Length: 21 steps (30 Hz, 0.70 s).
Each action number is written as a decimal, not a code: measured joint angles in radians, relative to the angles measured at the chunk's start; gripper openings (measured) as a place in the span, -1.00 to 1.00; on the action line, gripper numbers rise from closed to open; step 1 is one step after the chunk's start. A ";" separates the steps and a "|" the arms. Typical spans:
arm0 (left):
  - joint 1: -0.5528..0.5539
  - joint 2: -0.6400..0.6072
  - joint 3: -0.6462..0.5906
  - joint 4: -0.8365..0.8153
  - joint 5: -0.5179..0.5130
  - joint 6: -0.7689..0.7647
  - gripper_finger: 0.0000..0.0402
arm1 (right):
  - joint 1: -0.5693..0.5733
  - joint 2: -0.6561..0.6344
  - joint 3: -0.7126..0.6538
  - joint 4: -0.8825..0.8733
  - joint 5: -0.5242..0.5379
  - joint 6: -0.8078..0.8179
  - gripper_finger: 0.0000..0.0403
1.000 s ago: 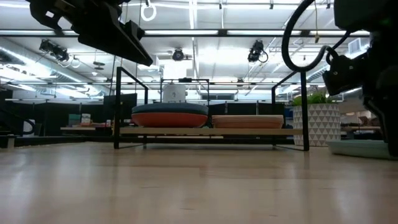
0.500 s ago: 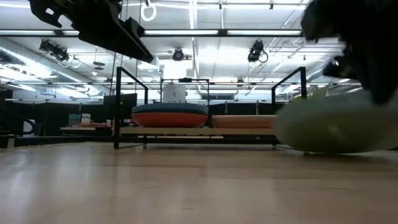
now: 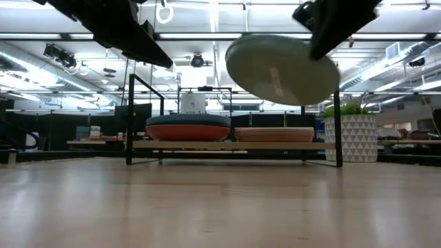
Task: Place and stack plates onto a shelf
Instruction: Stack the light blue plate on top of the light orange plate on the shelf
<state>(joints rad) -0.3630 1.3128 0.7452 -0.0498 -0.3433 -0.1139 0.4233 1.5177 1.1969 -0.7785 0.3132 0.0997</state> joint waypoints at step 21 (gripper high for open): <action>0.000 0.000 0.000 0.002 -0.004 -0.114 -0.39 | -0.499 0.003 -0.108 0.079 -0.051 -0.149 -0.89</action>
<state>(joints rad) -0.3634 1.3128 0.7456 -0.0482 -0.3470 -0.2276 -0.0755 1.5204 1.0892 -0.6991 0.2620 -0.0490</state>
